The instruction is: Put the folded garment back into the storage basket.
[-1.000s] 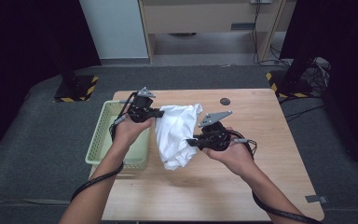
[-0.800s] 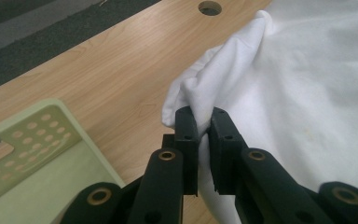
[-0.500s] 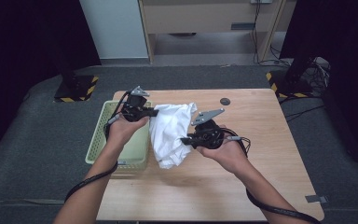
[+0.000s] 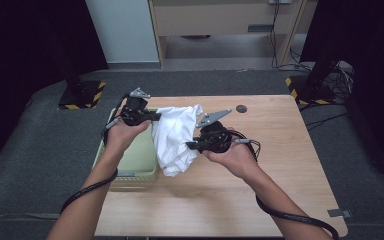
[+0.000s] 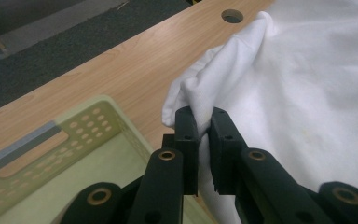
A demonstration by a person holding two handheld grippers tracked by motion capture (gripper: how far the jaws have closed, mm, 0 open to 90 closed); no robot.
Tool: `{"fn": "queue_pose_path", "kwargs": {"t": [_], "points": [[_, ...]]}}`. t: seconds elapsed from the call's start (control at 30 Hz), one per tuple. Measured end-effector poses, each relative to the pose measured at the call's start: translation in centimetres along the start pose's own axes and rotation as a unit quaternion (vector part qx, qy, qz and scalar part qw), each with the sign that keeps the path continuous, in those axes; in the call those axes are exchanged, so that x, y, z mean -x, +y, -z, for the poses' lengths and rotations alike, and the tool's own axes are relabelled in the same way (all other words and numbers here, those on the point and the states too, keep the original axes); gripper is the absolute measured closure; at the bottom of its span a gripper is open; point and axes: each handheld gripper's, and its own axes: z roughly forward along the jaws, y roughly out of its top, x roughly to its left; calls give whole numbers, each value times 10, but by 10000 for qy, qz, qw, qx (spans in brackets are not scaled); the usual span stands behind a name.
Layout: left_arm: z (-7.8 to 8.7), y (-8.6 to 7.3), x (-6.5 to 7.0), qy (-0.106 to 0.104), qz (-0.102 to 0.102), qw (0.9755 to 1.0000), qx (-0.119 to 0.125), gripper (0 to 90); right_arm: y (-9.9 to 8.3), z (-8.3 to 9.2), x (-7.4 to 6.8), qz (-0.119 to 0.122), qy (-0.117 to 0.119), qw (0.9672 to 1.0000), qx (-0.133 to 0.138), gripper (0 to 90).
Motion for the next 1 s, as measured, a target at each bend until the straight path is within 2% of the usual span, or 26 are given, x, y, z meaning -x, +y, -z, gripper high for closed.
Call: {"fn": "queue_pose_path", "kwargs": {"t": [0.27,0.6,1.0], "points": [[11,-1,-14,89,34,10000,10,835,17,-9,-3,72,58,10000,17,808],[25,-2,-27,203,76,9997,58,835,29,-17,-6,120,111,9998,86,808],[33,-3,-40,285,77,9996,41,835,40,-30,-11,160,131,9997,110,808]]}}
